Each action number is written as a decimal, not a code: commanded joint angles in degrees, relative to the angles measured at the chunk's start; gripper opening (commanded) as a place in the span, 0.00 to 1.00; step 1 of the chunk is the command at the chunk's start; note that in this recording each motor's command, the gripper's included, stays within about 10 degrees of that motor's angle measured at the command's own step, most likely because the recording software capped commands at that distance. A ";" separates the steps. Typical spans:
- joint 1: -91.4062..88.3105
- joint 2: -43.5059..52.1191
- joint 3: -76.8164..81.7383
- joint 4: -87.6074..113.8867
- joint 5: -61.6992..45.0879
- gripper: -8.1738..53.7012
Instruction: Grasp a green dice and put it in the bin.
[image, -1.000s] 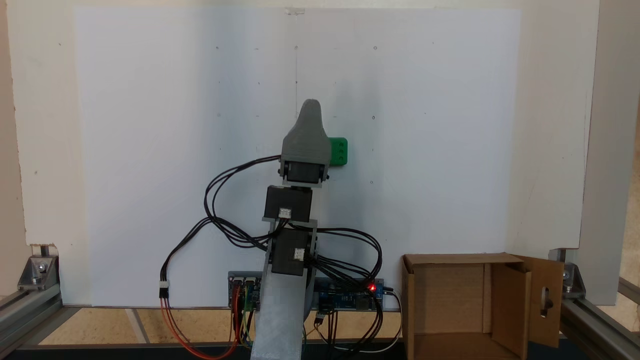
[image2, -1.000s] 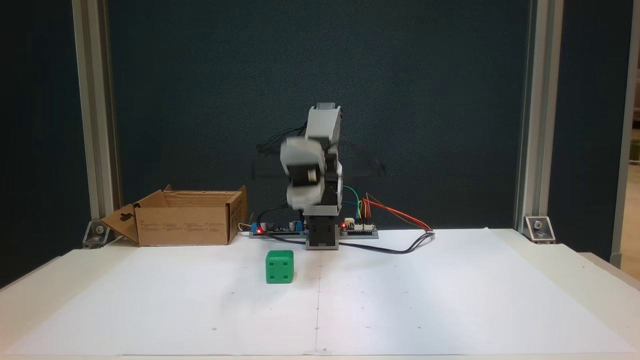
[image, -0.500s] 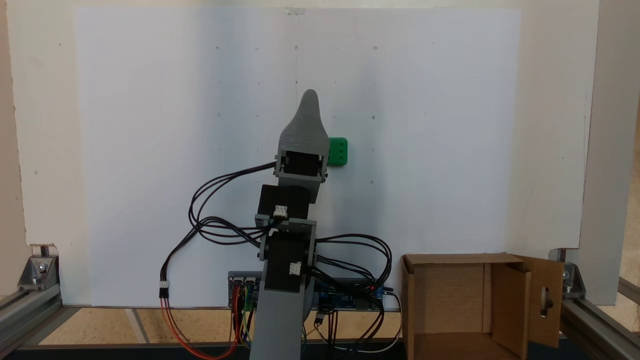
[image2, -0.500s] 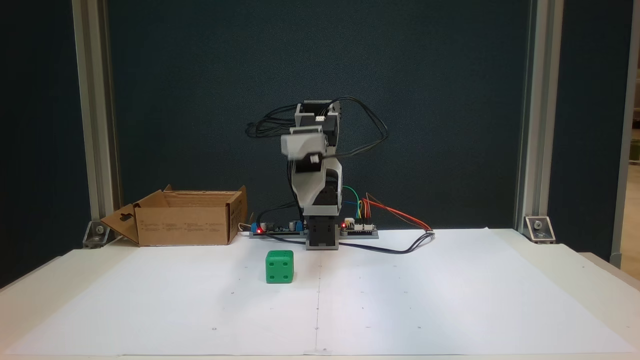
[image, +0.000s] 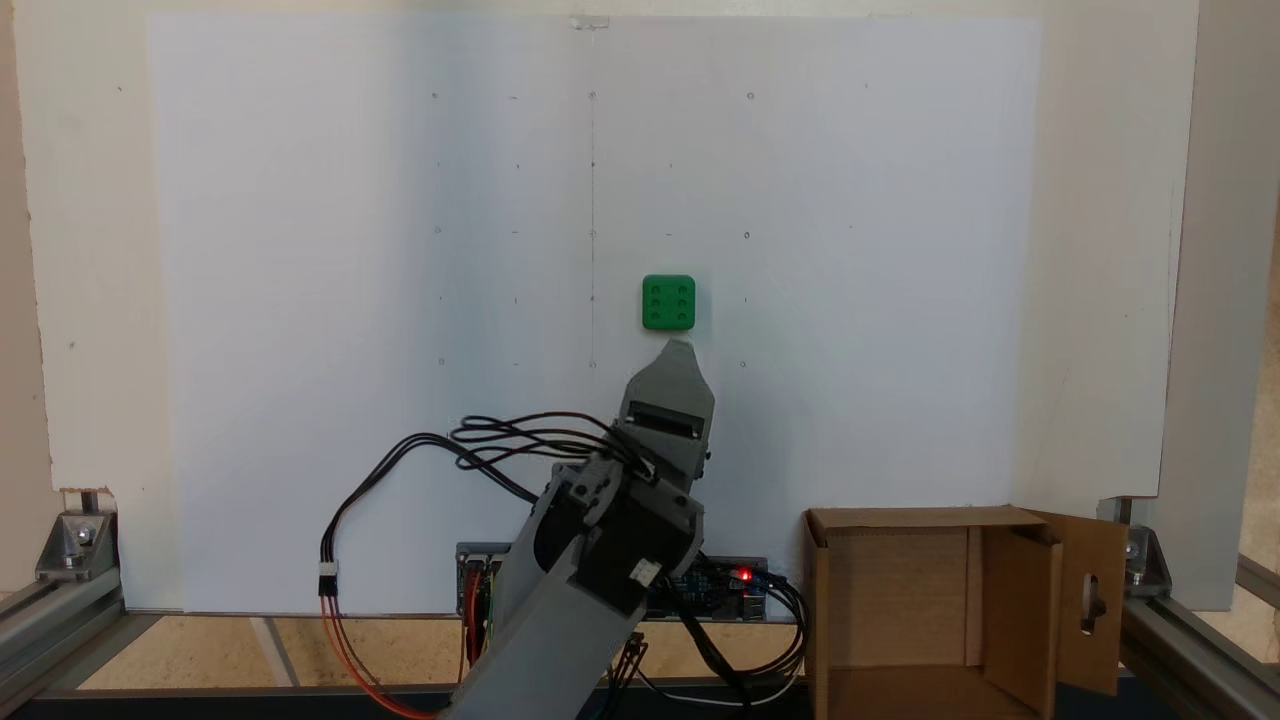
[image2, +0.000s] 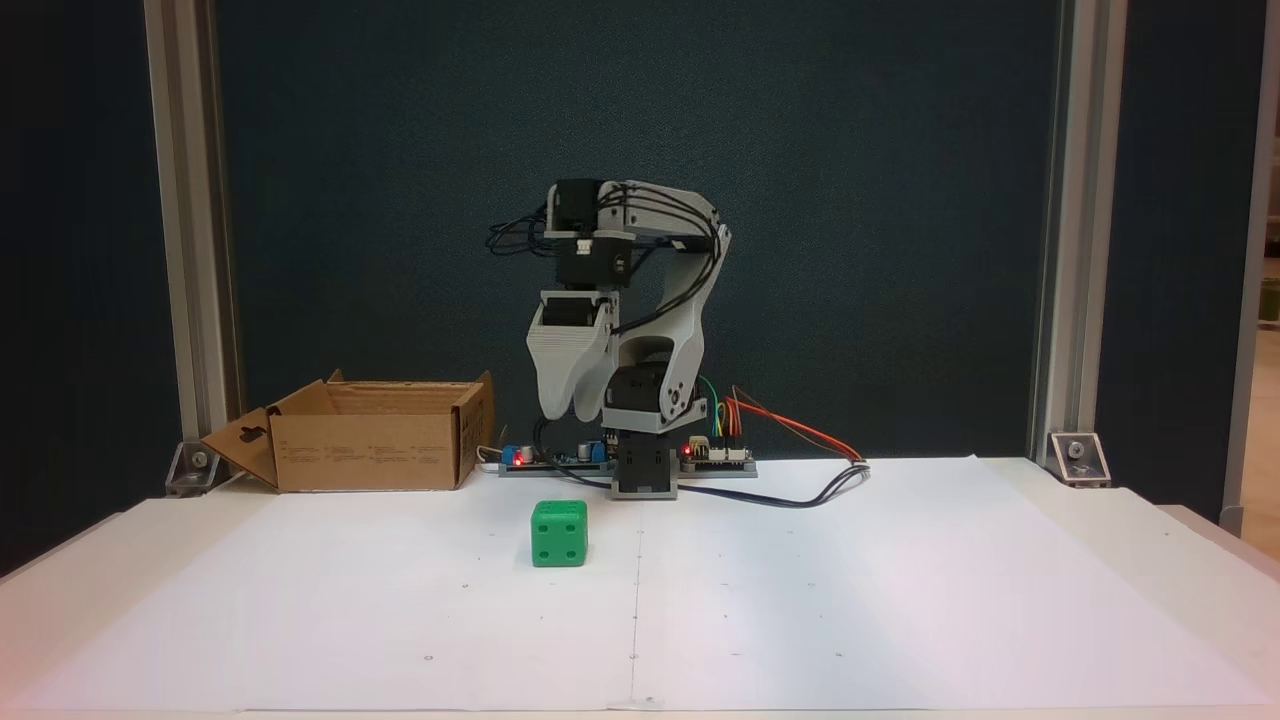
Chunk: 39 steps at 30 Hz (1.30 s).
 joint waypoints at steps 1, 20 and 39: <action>2.11 -2.20 -6.06 9.30 -8.35 0.91; -6.24 -16.00 -15.91 -2.37 -5.54 0.91; -12.13 -23.73 -15.56 -5.27 -0.18 0.90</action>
